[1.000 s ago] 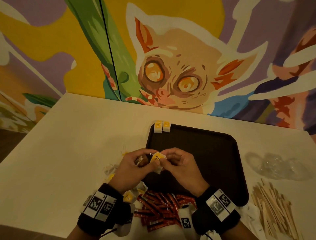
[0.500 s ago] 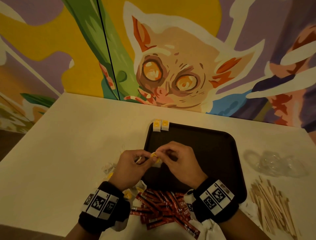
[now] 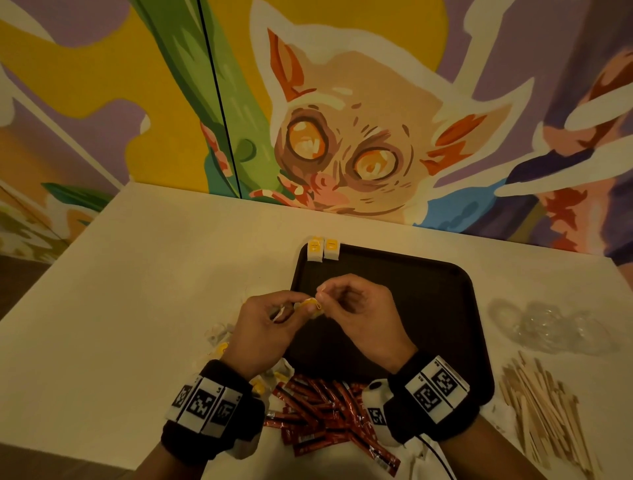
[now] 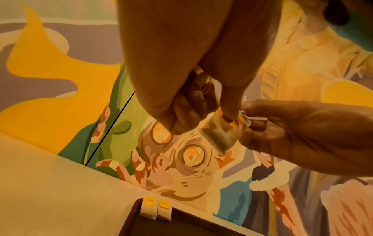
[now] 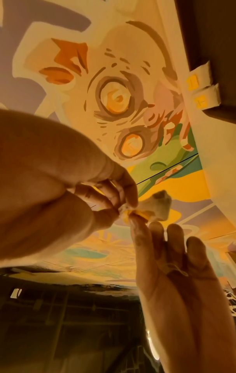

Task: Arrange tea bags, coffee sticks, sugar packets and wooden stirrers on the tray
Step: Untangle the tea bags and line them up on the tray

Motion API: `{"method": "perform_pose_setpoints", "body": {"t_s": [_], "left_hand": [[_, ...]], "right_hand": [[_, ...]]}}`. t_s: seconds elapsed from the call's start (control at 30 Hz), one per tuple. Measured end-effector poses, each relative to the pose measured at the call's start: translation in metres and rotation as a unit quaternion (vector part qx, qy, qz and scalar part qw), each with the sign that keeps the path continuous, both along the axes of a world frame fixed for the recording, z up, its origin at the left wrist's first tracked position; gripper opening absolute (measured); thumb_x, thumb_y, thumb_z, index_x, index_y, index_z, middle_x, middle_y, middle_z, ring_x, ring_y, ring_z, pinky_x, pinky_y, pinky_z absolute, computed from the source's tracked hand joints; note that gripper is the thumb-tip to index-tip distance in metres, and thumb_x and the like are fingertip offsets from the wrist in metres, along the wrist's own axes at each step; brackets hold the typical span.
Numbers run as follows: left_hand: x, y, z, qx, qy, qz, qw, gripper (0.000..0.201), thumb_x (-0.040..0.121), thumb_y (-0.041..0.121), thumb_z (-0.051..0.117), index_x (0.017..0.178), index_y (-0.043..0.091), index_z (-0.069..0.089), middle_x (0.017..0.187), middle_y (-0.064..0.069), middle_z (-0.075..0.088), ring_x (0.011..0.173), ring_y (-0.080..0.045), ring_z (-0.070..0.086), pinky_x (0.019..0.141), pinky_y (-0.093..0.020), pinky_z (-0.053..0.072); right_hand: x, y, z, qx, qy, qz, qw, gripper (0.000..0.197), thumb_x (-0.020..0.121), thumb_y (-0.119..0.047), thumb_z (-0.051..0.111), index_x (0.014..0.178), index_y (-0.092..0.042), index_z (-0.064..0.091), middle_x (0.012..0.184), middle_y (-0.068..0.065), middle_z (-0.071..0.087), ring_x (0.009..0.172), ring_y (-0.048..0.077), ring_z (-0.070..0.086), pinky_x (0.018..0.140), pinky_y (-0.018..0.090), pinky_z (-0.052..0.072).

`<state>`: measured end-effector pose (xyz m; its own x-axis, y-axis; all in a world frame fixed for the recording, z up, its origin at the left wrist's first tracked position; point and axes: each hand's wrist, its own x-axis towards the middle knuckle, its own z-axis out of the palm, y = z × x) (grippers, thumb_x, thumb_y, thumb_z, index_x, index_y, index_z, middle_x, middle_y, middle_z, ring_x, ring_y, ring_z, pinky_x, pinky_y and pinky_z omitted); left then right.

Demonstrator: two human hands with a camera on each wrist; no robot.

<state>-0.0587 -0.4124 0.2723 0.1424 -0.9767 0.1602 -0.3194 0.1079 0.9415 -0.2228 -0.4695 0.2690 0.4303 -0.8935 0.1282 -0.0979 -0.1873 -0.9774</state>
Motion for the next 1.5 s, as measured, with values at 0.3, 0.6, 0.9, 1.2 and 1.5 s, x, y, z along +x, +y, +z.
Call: {"method": "perform_pose_setpoints", "body": {"t_s": [0.3,0.6,0.9,1.2,1.5], "left_hand": [[0.004,-0.002,-0.001,-0.015,-0.001,-0.042,0.999,0.010,0.083,0.015,0.073,0.091,0.016,0.079,0.064,0.007,0.062,0.056,0.000,0.049,0.062,-0.012,0.038],[0.002,-0.004,0.007,-0.070,0.071,-0.008,0.995,0.015,0.076,0.015,0.074,0.090,0.013,0.079,0.055,0.014,0.048,0.054,-0.002,0.043,0.057,-0.014,0.037],[0.002,-0.010,0.001,-0.081,0.102,0.090,0.987,0.012,0.071,0.011,0.079,0.082,0.017,0.079,0.054,0.011,0.052,0.052,-0.004,0.043,0.056,-0.023,0.040],[0.000,-0.016,-0.005,-0.030,0.131,0.123,0.983,0.013,0.078,0.020,0.075,0.090,0.017,0.077,0.051,0.015,0.048,0.055,-0.013,0.038,0.060,-0.036,0.041],[-0.003,-0.033,-0.015,0.036,0.150,0.120,0.981,0.009,0.083,0.014,0.070,0.084,0.021,0.075,0.081,0.010,0.074,0.080,-0.005,0.068,0.075,-0.015,0.052]], "right_hand": [[-0.006,-0.013,0.020,-0.019,0.020,0.037,0.999,0.015,0.085,-0.013,0.073,0.098,-0.019,0.073,0.092,0.000,0.073,0.088,0.014,0.069,0.085,0.029,0.057],[0.000,-0.018,0.019,0.063,-0.071,0.036,0.995,0.016,0.080,-0.013,0.072,0.096,-0.015,0.072,0.091,0.004,0.074,0.085,0.020,0.068,0.078,0.026,0.057],[0.010,-0.012,0.001,0.192,-0.123,0.051,0.972,0.021,0.090,0.003,0.062,0.098,-0.013,0.074,0.096,0.012,0.072,0.076,0.025,0.057,0.059,0.023,0.048],[0.009,-0.009,-0.004,0.110,-0.017,0.056,0.992,0.016,0.094,-0.015,0.061,0.105,-0.011,0.072,0.081,0.002,0.068,0.067,0.018,0.055,0.068,0.029,0.050],[0.008,-0.030,-0.018,0.074,0.074,0.055,0.993,0.010,0.092,-0.015,0.067,0.098,-0.011,0.072,0.085,-0.009,0.069,0.071,-0.005,0.062,0.069,0.014,0.048]]}}
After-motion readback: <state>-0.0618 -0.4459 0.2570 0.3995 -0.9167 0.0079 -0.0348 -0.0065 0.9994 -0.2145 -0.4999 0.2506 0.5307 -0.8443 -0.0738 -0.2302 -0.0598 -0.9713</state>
